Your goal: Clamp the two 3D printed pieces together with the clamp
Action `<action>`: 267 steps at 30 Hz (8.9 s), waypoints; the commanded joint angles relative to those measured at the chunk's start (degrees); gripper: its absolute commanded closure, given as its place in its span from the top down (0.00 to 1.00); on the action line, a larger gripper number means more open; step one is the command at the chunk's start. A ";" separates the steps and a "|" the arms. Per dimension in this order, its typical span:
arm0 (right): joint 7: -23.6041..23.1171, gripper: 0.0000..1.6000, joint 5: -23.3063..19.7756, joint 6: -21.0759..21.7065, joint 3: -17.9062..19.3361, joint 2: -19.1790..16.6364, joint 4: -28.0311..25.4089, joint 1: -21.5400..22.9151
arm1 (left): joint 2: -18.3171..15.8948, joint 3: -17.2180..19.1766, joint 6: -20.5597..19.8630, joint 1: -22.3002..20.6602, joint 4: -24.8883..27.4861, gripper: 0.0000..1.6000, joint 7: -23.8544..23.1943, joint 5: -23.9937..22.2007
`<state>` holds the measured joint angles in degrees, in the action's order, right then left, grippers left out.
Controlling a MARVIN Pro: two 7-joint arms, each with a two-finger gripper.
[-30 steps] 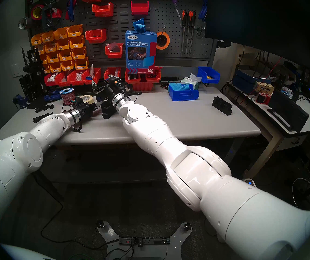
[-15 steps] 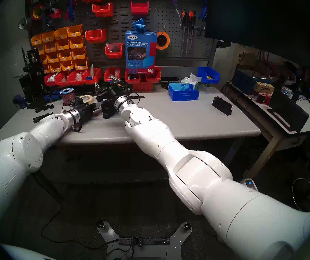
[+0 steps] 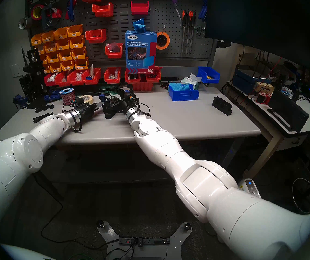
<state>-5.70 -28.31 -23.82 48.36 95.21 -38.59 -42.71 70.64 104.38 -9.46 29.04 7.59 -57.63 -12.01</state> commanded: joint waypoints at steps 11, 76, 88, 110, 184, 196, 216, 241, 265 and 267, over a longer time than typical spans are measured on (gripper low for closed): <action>1.85 1.00 0.72 -0.55 0.15 -0.46 -5.26 -0.48 | 0.64 0.09 -0.40 -0.44 0.32 0.00 -2.40 -0.50; 17.36 1.00 11.74 0.81 2.44 -13.19 -24.01 -5.36 | 0.58 0.15 -0.76 -0.23 0.68 0.00 -4.33 0.19; 20.30 1.00 12.73 2.57 3.21 -16.04 -27.46 -8.20 | 0.57 0.25 -0.74 -0.23 0.68 0.00 -4.56 0.38; 24.10 1.00 13.54 8.40 3.54 -19.71 -34.23 -12.79 | 0.55 0.47 -0.70 -0.24 0.66 0.00 -4.96 0.70; 23.77 1.00 8.98 21.53 4.80 -25.35 -43.13 -19.79 | 2.20 1.24 -0.58 -0.87 0.81 1.00 -5.33 2.03; 21.53 1.00 7.08 21.57 5.09 -25.80 -43.37 -19.73 | 1.10 1.23 -0.78 -1.23 1.16 1.00 -6.81 2.70; 19.23 1.00 5.97 21.61 5.22 -26.76 -43.97 -19.73 | -2.75 1.43 -1.19 -1.61 1.70 1.00 -10.96 3.34; 18.21 1.00 5.50 21.85 5.38 -27.39 -44.74 -19.91 | -3.20 -0.62 3.95 1.59 1.02 1.00 -6.05 6.28; 18.84 1.00 5.35 22.00 5.22 -27.48 -44.98 -19.95 | -3.21 -1.23 5.83 1.11 0.28 1.00 -4.39 6.89; 18.87 1.00 5.35 22.01 5.21 -27.48 -45.00 -19.95 | -3.22 -1.25 5.91 1.08 0.23 1.00 -4.34 6.92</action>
<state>13.10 -23.13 -1.58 52.89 67.59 -81.59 -64.29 67.28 102.98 -4.05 29.45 8.69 -61.93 -4.95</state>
